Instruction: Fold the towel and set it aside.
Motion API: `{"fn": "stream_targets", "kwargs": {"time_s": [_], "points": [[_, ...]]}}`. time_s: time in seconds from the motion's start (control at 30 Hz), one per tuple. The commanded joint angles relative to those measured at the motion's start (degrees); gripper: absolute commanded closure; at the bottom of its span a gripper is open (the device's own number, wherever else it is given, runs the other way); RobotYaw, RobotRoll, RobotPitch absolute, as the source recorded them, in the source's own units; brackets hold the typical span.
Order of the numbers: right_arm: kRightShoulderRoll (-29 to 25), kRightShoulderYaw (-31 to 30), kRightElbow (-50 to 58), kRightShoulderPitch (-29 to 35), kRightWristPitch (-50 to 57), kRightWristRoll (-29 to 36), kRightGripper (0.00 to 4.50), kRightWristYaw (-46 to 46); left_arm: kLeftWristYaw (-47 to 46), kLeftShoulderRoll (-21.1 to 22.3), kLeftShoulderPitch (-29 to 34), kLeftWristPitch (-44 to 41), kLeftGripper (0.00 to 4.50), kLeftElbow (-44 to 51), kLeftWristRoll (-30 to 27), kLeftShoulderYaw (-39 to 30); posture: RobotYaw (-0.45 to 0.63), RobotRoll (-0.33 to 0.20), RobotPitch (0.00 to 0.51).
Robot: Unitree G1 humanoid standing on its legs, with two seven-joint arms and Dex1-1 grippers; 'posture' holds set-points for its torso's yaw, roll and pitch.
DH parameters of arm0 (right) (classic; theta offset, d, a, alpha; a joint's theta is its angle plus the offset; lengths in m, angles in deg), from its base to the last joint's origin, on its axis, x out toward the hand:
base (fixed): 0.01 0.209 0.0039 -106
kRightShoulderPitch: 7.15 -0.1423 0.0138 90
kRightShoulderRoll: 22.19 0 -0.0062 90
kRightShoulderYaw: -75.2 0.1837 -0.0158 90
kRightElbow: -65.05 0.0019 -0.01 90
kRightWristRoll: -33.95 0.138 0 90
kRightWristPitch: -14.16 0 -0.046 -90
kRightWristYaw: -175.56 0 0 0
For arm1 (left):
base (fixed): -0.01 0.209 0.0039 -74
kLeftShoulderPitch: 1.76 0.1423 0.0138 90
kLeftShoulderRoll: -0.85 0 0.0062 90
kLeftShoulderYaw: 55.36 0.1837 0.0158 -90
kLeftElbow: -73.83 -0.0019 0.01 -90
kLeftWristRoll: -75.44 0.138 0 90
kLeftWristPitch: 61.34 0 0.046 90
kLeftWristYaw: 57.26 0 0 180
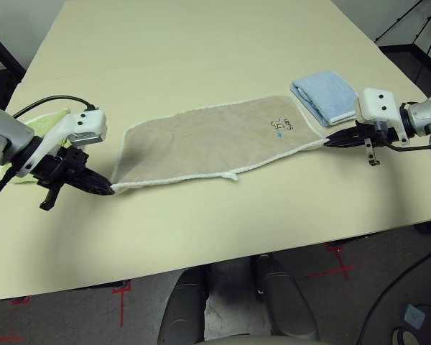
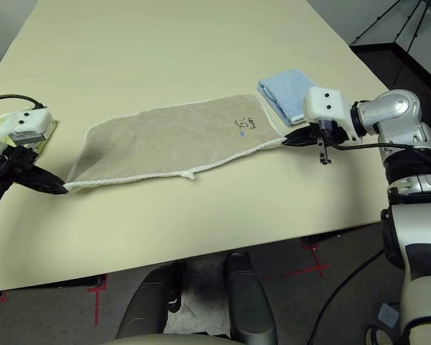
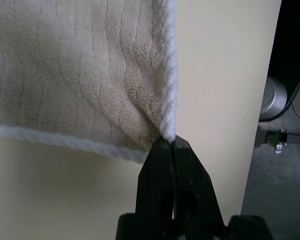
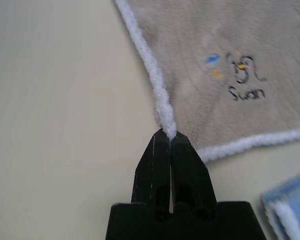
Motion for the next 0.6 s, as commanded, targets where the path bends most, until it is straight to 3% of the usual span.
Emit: {"fn": "stream_targets", "kwargs": {"time_s": [0.03,0.2,0.6], "points": [[-3.09,-4.42,4.69,1.99,3.46,5.09,4.5,0.78,0.39,-0.63,-0.52,2.96,4.48,-4.89,3.81,1.41,-0.02,0.0,0.211],[-6.82,-9.59,9.16,3.86,6.43,7.65,4.5,0.78,0.39,-3.77,-2.88,7.85,4.48,-13.16,9.62,1.37,-0.02,0.0,0.21],[-4.66,-8.69,-0.19,-1.12,-2.08,-3.21,4.5,-1.55,0.39,-5.11,-7.58,11.3,4.48,-17.98,10.8,4.69,-0.02,0.0,0.203]]}}
